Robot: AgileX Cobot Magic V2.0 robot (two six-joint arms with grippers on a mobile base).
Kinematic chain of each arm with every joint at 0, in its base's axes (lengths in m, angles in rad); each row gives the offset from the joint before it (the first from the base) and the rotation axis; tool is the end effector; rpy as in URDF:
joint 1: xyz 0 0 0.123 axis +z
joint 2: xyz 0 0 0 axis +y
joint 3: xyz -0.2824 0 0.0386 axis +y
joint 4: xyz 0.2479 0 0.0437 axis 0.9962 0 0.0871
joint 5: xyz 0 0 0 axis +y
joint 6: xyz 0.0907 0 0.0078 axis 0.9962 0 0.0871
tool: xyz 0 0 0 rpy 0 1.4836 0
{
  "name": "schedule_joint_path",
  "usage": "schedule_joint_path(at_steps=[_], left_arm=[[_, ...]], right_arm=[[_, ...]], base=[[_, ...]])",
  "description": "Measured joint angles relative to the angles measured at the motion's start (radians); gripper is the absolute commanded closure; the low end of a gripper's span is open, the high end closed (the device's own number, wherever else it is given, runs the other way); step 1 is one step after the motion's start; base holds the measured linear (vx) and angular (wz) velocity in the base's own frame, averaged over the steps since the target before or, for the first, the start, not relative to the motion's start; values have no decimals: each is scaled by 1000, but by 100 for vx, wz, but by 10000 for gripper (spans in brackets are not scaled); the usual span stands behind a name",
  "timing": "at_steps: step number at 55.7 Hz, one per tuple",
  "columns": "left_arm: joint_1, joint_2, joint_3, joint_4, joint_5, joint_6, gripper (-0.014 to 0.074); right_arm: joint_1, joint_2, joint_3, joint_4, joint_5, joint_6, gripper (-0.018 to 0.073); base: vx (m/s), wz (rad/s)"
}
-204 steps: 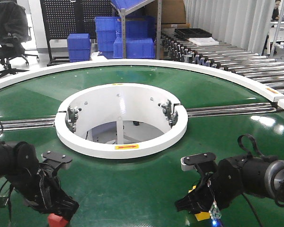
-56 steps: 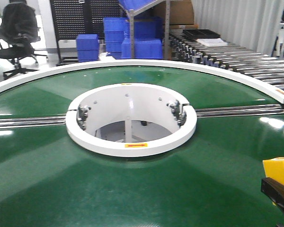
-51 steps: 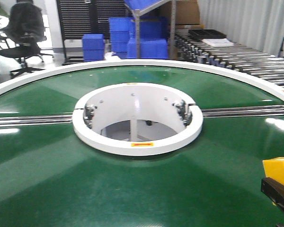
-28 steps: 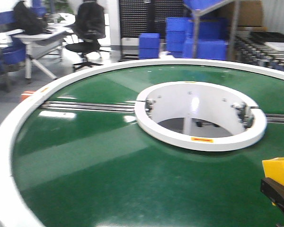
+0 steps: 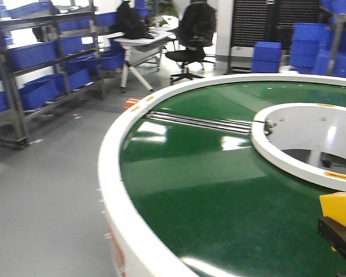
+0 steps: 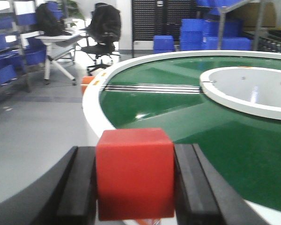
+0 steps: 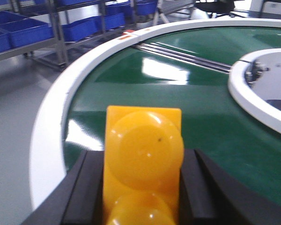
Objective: Pick red and yellow blocks into blue bin
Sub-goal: 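Drive the base to the blue bin holding both blocks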
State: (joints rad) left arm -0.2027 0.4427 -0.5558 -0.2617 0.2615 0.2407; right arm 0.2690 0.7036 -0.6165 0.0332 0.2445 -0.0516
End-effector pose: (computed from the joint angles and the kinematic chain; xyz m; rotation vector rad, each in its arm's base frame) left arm 0.0903 -0.0248 0.3453 0.2060 1.6147 -0.2199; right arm 0.1432 0.0402 0.3350 -0.2670 1.7992 0.1842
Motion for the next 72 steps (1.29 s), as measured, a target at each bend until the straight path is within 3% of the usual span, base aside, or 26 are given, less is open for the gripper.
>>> schedule_joint_path(at_steps=[42,72], left_arm=[[0,-1,0,0,0,0,594],[0,-3,0,0,1,0,594]], right_arm=[[0,0,0,0,5,1,569],[0,0,0,0,16,1,569]], base=[[-4,72],[14,48]])
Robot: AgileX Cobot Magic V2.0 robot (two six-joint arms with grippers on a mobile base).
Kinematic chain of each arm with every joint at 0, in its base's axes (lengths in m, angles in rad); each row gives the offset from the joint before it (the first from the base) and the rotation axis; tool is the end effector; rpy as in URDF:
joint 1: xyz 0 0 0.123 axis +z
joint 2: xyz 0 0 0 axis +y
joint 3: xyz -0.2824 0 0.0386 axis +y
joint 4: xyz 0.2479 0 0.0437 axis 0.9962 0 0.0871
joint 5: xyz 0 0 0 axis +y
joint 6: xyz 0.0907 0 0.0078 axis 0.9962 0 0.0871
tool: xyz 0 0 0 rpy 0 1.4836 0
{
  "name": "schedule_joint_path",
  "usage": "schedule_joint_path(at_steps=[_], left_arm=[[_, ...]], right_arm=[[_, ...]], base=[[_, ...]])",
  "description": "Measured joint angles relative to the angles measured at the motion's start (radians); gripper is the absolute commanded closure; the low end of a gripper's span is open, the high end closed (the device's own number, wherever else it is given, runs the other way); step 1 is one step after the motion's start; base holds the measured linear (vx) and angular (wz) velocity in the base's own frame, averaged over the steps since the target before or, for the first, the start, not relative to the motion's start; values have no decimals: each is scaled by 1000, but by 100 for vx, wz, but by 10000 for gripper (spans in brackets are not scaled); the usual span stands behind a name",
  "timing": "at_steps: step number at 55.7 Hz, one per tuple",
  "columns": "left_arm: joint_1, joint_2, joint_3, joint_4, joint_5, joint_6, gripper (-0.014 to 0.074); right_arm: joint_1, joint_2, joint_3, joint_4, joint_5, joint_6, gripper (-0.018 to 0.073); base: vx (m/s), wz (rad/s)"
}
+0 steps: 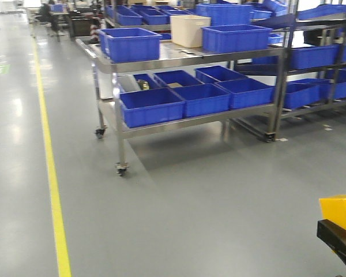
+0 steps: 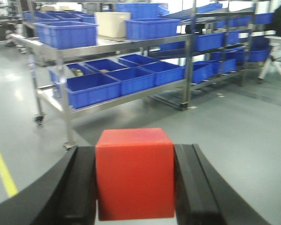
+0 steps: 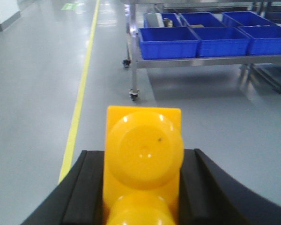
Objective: Pick red and yellow blocks into blue bin
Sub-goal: 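Drive the base to the blue bin holding both blocks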
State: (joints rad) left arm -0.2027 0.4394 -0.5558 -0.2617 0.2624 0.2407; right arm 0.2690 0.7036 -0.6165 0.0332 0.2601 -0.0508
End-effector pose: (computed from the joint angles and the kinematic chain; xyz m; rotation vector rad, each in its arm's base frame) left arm 0.0896 -0.0247 0.3456 0.2060 1.6123 -0.2201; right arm 0.1428 0.0402 0.3336 -0.2690 1.8147 0.1838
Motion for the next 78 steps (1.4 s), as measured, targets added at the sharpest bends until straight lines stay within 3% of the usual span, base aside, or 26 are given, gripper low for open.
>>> schedule_joint_path(at_steps=[38,78], left_arm=[[0,0,0,0,7,0,594],[0,0,0,0,10,0,594]], right_arm=[[0,0,0,0,4,0,569],[0,0,0,0,4,0,569]], base=[[24,21],[44,-38]])
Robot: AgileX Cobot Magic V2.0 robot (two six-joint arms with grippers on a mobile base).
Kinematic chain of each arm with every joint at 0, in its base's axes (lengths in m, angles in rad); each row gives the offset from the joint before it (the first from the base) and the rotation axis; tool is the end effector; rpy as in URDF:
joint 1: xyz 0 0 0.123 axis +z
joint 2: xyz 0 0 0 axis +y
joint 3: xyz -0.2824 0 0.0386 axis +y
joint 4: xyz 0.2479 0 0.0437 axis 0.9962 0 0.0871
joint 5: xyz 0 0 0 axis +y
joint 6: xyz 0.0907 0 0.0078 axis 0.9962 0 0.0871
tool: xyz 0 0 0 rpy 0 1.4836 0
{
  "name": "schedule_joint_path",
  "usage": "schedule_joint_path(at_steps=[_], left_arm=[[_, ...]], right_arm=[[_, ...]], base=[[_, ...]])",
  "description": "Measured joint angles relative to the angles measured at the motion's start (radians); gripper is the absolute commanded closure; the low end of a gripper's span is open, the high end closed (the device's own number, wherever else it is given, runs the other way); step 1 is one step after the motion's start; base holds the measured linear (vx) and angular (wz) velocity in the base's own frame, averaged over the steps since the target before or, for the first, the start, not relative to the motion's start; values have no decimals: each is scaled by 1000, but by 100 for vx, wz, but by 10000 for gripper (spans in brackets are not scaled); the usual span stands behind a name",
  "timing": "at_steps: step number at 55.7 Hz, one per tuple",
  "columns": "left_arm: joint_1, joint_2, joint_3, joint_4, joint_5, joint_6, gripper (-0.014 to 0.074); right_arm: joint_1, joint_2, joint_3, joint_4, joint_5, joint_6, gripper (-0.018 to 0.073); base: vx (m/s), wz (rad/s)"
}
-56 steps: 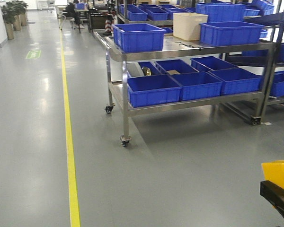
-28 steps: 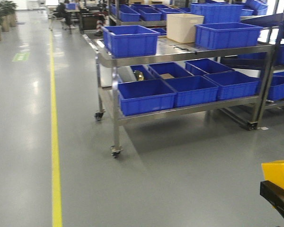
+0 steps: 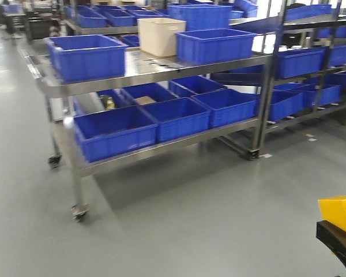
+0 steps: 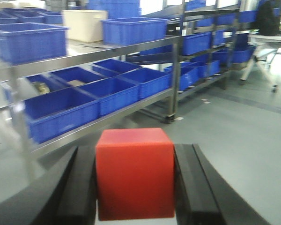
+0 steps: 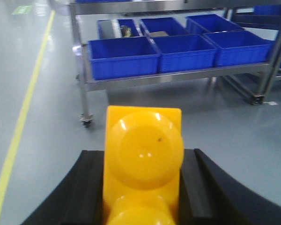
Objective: Pick red and yellow blocks into blue bin
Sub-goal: 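Drive the base to the blue bin holding both blocks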
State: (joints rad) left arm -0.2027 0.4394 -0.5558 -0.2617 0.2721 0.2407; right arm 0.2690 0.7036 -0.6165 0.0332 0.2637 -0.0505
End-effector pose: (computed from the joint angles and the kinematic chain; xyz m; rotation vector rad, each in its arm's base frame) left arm 0.0895 -0.0249 0.3447 0.2091 1.6214 -0.2213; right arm 0.1427 0.0402 0.3333 -0.2693 1.8183 0.1838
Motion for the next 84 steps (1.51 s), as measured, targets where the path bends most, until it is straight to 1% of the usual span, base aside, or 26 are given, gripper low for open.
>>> schedule_joint_path(at_steps=[45,84], left_arm=[[0,0,0,0,7,0,594],[0,0,0,0,7,0,594]], right_arm=[[0,0,0,0,1,0,569],[0,0,0,0,1,0,569]], base=[[53,-40],[60,-43]])
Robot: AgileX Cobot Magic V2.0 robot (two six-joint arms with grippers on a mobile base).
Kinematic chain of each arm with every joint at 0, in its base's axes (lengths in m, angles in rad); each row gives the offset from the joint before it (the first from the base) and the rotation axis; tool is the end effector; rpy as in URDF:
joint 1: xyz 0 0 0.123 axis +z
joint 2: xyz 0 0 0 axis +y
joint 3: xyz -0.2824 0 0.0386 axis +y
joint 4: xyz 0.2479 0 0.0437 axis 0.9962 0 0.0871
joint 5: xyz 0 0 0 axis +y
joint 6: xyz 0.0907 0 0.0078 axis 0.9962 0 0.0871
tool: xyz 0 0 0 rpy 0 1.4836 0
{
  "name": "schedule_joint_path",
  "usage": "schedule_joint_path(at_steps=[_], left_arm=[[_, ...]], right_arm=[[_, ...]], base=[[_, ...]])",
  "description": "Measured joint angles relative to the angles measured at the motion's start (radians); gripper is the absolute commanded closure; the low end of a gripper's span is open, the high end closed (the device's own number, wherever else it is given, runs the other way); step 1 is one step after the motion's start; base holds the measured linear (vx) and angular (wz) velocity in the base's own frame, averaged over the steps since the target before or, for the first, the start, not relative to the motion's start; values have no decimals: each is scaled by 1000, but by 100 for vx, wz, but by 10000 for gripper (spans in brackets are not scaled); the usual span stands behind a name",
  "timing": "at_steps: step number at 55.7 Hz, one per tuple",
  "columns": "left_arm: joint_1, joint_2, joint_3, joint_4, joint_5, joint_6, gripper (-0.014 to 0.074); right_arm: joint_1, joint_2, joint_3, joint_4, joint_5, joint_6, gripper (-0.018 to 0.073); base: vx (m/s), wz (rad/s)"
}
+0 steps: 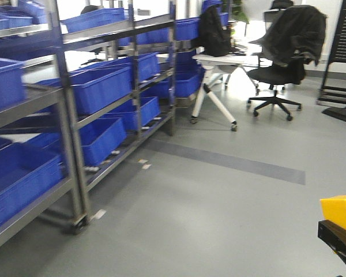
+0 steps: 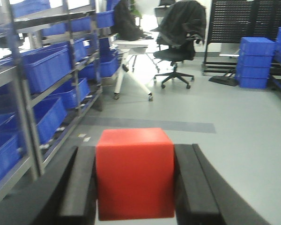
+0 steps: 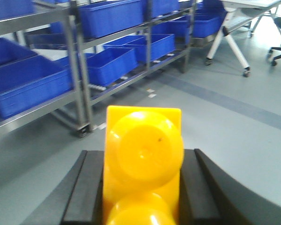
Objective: Pick red and yellow blocks into blue bin
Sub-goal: 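Drive the base to the blue bin holding both blocks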
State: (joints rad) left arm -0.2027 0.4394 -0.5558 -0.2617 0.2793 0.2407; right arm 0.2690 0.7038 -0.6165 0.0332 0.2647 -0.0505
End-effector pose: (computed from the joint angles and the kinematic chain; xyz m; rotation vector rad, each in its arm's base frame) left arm 0.0894 -0.0250 0.3441 0.2114 1.6282 -0.2222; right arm 0.1427 0.0402 0.3332 -0.2695 1.8195 0.1837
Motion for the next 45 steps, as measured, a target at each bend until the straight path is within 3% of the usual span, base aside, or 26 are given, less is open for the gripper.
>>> schedule_joint_path(at_steps=[18,45], left_arm=[[0,0,0,0,0,0,594],[0,0,0,-1,0,0,594]], right_arm=[[0,-1,0,0,0,0,569],[0,-1,0,0,0,0,569]], base=[[60,-12],[60,20]])
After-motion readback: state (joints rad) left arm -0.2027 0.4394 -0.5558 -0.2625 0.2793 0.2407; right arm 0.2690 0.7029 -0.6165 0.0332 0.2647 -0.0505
